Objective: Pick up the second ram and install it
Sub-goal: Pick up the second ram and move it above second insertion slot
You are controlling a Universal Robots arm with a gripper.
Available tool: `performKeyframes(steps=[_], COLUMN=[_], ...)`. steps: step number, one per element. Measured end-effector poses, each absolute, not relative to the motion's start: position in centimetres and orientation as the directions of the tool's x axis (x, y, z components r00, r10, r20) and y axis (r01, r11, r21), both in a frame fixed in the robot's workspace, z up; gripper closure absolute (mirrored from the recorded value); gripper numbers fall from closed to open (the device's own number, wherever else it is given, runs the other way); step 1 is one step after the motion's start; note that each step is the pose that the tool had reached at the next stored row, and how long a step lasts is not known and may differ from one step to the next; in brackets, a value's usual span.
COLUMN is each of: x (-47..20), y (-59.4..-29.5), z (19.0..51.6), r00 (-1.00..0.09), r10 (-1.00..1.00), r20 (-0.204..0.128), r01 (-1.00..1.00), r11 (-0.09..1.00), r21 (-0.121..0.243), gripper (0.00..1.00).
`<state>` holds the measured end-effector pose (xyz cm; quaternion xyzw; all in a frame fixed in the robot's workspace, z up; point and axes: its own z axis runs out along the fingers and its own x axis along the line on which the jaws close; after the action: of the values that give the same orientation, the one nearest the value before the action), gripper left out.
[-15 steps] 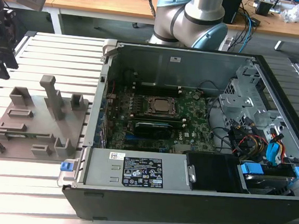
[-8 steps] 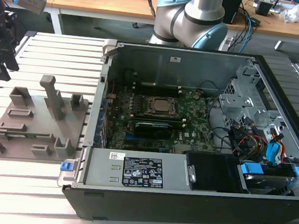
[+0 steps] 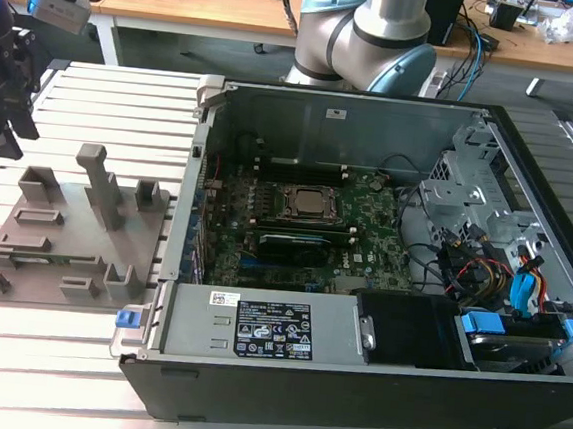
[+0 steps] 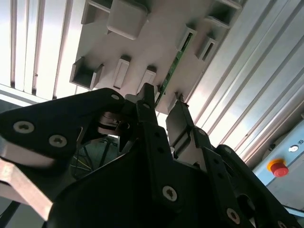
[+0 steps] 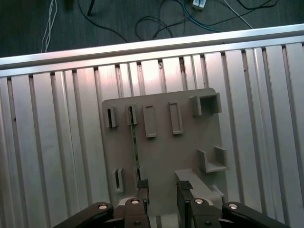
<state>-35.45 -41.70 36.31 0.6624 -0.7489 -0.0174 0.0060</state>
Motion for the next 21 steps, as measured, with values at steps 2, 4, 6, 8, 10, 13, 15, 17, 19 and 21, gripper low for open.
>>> performKeyframes(steps=[2,4,6,8,10,13,15,17,19,21], x=[-35.5,-35.5,-35.5,-35.4,-35.4,-35.4,-35.4,-35.4,-35.4,-35.4], y=[-41.7,-41.7,-41.7,-41.7,-41.7,-41.7,-41.7,-41.7,-41.7,-41.7], z=[35.9,35.7,35.2,34.9,34.7,34.4,34.1,34.0,33.9,33.8], r00=[-0.122,-0.122,-0.122,-0.122,-0.122,-0.122,-0.122,-0.122,-0.122,-0.122], r10=[-0.992,-0.992,-0.992,-0.992,-0.992,-0.992,-0.992,-0.992,-0.992,-0.992], r20=[-0.014,-0.014,-0.014,-0.014,-0.014,-0.014,-0.013,-0.013,-0.014,-0.014], r01=[-0.992,-0.992,-0.992,-0.992,-0.992,-0.992,-0.992,-0.992,-0.992,-0.992], r11=[0.122,0.122,0.122,0.122,0.122,0.122,0.122,0.122,0.122,0.122], r21=[0.034,0.034,0.035,0.035,0.035,0.035,0.035,0.035,0.035,0.035], gripper=[0.62,0.62,0.62,0.62,0.62,0.62,0.62,0.62,0.62,0.62])
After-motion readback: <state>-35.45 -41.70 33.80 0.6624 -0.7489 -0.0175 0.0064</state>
